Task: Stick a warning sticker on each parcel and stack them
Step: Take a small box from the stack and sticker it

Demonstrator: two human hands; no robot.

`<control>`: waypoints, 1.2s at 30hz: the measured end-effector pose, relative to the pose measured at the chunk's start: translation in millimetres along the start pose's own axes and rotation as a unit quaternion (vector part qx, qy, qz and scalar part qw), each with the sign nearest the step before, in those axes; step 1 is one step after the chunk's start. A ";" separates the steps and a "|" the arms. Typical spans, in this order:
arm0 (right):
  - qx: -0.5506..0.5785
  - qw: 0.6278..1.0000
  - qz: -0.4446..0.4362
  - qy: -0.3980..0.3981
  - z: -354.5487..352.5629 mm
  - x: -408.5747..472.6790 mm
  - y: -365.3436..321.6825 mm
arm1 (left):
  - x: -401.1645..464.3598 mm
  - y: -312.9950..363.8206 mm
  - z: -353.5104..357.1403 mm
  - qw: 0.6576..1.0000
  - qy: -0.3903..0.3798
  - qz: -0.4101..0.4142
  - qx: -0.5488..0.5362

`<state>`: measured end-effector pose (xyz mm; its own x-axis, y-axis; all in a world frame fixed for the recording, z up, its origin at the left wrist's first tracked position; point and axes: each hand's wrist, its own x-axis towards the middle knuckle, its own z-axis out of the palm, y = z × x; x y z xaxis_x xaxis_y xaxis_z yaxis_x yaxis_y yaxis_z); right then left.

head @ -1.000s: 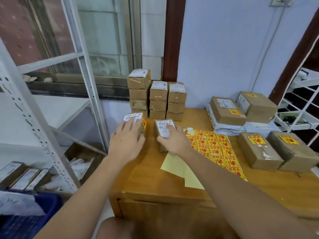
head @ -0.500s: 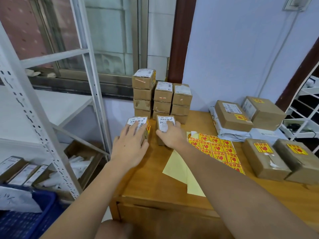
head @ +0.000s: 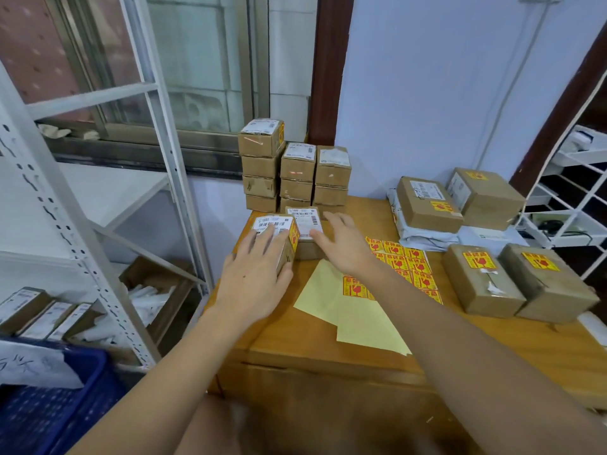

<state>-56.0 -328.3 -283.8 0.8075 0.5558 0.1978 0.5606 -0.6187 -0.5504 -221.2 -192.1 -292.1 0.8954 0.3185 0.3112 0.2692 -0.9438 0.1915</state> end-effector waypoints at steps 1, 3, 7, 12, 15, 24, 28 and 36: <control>0.010 1.000 -0.011 0.005 -7.1 -9.1 2.6 | -3.5 6.9 0.4 1.000 0.001 0.004 0.000; 0.021 0.999 -0.023 0.009 -18.2 -26.4 7.7 | -9.7 22.0 1.6 1.000 0.001 0.014 0.005; 0.040 0.999 -0.024 0.004 -26.0 -52.2 16.5 | -18.5 52.4 6.9 1.000 -0.004 0.022 0.017; 0.118 0.992 -0.046 0.004 -22.5 -80.3 10.4 | -28.5 79.9 16.2 1.000 -0.001 0.009 0.029; 0.170 0.985 -0.043 0.005 -13.8 -89.2 11.8 | -33.2 87.6 19.9 1.000 0.002 0.004 0.024; 0.189 0.981 0.017 -0.044 2.5 -99.2 12.1 | -40.1 68.8 26.7 0.997 -0.024 0.031 -0.065; 0.179 0.982 0.026 -0.053 9.9 -98.5 11.2 | -42.3 51.0 31.0 0.986 -0.033 0.041 -0.161; 0.174 0.983 0.040 -0.046 16.7 -96.6 12.6 | -42.2 26.3 37.3 0.902 -0.051 -0.096 -0.418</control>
<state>-130.0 -380.5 -323.4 0.8172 0.5710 0.0782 0.3871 -0.4434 -0.8084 -238.7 -233.6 -334.9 0.9000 0.4192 0.1190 0.0994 -0.4633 0.8806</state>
